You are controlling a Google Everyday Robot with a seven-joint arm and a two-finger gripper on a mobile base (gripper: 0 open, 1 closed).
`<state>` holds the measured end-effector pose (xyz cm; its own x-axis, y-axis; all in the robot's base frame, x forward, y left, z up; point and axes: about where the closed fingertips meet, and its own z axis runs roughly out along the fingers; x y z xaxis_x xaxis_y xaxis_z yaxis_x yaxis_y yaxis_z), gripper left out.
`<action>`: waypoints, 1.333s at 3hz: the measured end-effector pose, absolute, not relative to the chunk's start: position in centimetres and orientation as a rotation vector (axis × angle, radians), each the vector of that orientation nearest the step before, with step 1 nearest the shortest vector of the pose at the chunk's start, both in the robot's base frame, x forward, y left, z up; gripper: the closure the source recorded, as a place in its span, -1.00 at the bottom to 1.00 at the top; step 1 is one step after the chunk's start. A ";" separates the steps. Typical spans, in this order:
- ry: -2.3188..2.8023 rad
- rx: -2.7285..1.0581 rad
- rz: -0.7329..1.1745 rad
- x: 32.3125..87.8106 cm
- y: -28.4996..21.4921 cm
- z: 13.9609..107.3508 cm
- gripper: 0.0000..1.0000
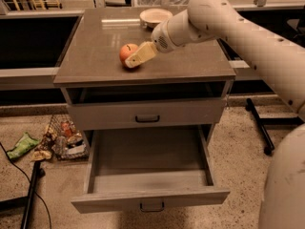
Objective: Place apple into middle drawer
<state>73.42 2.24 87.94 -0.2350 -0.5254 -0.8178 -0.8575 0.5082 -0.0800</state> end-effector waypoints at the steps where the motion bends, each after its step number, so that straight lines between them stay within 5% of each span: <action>1: 1.899 -1.163 0.508 73.8 3.9 87.3 -1.00; 2: 1.903 -1.186 0.531 74.1 5.3 86.3 -1.00; 4: 1.913 -1.211 0.560 74.6 6.6 84.9 -0.18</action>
Offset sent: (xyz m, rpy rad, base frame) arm 0.0122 0.0415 -0.0258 -0.0050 0.0386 0.0657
